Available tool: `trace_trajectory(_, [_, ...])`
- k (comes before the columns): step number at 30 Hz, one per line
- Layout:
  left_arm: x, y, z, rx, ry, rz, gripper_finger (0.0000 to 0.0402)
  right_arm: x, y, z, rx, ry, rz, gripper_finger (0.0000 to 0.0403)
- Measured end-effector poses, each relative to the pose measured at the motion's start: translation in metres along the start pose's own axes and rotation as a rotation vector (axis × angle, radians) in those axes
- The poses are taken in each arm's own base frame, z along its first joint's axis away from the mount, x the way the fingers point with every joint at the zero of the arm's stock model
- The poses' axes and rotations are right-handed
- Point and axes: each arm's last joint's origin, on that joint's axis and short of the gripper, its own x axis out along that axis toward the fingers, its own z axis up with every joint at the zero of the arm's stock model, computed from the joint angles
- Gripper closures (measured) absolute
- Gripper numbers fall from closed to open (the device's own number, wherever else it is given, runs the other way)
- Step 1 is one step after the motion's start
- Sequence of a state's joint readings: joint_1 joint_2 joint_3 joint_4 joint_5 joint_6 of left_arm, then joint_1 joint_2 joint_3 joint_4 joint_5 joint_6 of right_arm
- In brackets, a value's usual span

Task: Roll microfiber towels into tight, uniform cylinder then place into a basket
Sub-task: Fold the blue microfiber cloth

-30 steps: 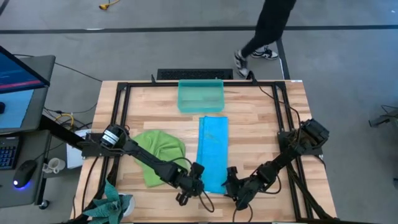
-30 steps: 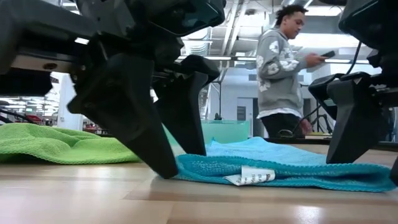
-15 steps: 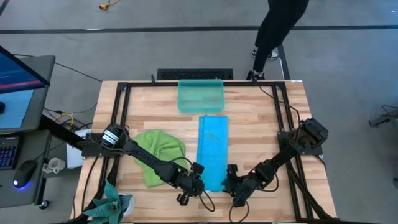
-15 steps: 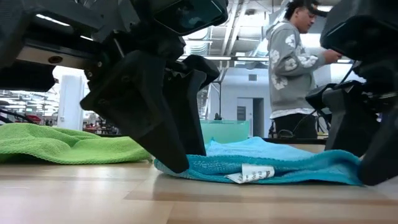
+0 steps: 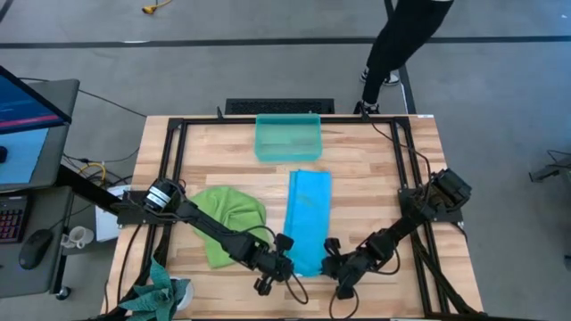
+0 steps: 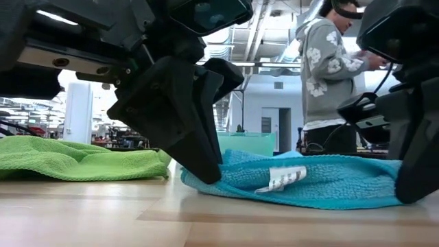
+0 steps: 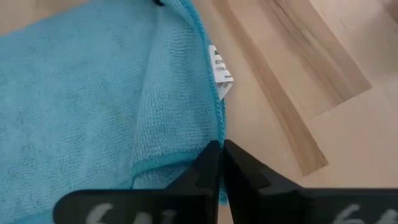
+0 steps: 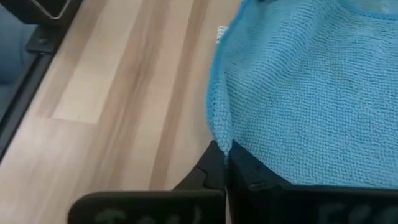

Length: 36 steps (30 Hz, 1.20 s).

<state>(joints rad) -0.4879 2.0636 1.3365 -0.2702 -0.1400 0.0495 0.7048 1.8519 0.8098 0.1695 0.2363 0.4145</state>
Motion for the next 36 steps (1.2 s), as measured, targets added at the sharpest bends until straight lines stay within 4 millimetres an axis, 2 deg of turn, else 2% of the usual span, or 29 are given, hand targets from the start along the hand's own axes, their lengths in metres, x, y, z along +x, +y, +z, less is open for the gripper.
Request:
trace_trajectory(6, [-0.001, -0.005, 0.000, 0.001, -0.003, 0.002, 0.0400, -0.001, 0.007, 0.008, -0.007, -0.003, 0.028, 0.0372])
trace_trajectory(13, [-0.007, -0.016, 0.012, 0.012, -0.039, 0.010, 0.0401, -0.004, 0.014, 0.024, -0.012, 0.025, 0.036, 0.0394])
trace_trajectory(22, [-0.016, -0.029, 0.018, 0.005, -0.012, 0.050, 0.0401, -0.009, 0.026, 0.042, -0.016, 0.002, 0.046, 0.0377])
trace_trajectory(28, [-0.028, -0.039, 0.027, 0.017, 0.018, 0.122, 0.0401, -0.016, 0.039, 0.053, -0.037, 0.017, 0.055, 0.0393])
trace_trajectory(36, [-0.053, -0.055, 0.044, 0.026, 0.035, 0.248, 0.0401, -0.025, 0.054, 0.068, -0.045, -0.018, 0.086, 0.0384])
